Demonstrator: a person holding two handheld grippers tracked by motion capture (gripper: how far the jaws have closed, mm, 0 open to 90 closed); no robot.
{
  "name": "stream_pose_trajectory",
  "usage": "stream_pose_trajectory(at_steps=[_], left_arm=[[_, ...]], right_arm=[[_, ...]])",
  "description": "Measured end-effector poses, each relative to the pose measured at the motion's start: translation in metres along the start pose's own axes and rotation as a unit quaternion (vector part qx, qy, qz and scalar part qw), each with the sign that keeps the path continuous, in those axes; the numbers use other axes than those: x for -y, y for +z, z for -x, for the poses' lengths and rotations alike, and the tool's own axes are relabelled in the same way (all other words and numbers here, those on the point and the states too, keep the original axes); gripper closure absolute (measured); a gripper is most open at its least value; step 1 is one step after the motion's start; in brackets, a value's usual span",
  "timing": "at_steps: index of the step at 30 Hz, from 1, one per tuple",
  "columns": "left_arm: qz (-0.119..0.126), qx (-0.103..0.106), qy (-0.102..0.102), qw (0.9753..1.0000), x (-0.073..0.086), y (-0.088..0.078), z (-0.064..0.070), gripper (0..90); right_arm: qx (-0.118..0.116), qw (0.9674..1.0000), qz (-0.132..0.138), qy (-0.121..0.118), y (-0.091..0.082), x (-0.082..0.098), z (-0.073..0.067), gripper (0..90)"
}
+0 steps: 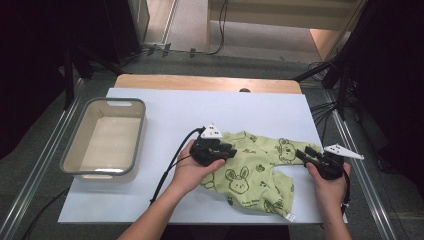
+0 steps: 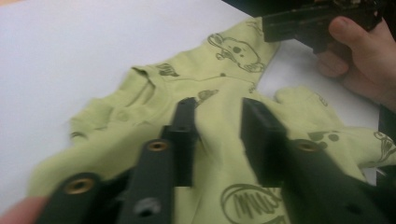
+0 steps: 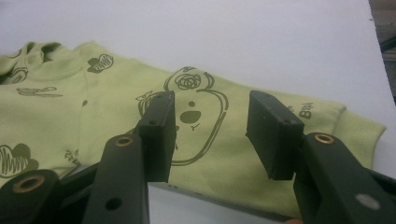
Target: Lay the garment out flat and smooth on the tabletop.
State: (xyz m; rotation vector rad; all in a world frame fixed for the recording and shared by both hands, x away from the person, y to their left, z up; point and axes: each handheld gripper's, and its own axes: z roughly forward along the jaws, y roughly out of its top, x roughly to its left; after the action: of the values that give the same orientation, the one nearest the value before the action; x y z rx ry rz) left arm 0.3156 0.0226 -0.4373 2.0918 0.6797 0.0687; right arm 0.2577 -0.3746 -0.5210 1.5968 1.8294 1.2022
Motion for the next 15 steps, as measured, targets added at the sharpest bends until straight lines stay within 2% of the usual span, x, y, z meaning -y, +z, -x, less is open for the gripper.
stream_pose_trajectory(at_steps=[3,6,7,9,12,15], left_arm=[[-0.002,-0.029,0.011,0.9995,0.007,-0.012,-0.012,53.3],[-0.003,-0.054,0.002,0.9985,0.018,-0.021,-0.026,49.9],[-0.005,-0.056,-0.003,0.9984,0.022,-0.023,-0.030,49.2],[-0.013,-0.063,-0.001,0.9979,0.030,-0.022,-0.034,48.5],[-0.032,-0.093,0.008,0.9951,0.037,-0.014,-0.037,46.1],[-0.029,-0.114,-0.004,0.9930,0.041,-0.009,-0.044,43.8]], right_arm=[[-0.001,1.0000,0.002,-0.004,0.000,0.000,0.000,50.4],[0.003,1.0000,-0.001,-0.001,0.001,0.000,0.000,50.5],[0.004,1.0000,-0.002,-0.005,0.001,-0.001,0.000,50.5],[0.005,0.9999,-0.008,-0.007,0.002,-0.002,-0.002,50.6],[-0.008,0.9999,-0.007,-0.004,0.005,-0.006,-0.006,50.6],[-0.017,0.9995,-0.016,-0.023,0.012,-0.013,-0.017,50.6]])
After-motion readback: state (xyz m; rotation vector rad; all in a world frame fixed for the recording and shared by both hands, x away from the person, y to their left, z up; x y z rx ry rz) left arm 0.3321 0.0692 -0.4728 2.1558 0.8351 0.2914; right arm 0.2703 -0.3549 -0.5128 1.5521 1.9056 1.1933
